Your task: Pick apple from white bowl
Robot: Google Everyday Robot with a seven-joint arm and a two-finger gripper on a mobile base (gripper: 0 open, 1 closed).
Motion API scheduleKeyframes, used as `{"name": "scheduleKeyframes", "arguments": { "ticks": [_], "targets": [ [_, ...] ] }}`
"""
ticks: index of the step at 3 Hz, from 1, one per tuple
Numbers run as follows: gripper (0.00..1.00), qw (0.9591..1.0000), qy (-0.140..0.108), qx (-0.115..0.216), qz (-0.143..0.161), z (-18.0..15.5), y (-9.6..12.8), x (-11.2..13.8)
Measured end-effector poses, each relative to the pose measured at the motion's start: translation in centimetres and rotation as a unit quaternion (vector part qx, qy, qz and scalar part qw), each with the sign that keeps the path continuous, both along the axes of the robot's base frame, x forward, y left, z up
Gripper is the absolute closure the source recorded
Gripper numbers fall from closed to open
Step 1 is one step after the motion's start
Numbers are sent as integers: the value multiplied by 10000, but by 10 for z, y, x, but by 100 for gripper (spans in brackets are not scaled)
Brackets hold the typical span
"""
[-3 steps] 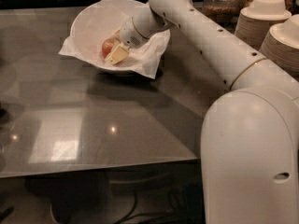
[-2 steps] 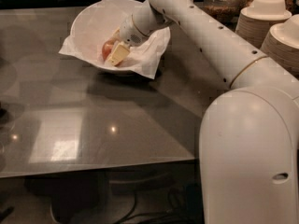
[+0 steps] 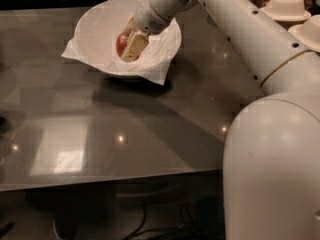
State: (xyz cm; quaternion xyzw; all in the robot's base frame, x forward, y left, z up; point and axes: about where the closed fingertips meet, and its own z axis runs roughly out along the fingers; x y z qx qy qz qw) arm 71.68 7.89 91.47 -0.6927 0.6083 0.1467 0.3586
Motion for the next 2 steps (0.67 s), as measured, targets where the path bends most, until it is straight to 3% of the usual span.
{"name": "scheduleKeyframes", "arguments": {
  "ticks": [2],
  "targets": [
    [100,9981,-49,-577,228,59,-43,-64]
  ]
}}
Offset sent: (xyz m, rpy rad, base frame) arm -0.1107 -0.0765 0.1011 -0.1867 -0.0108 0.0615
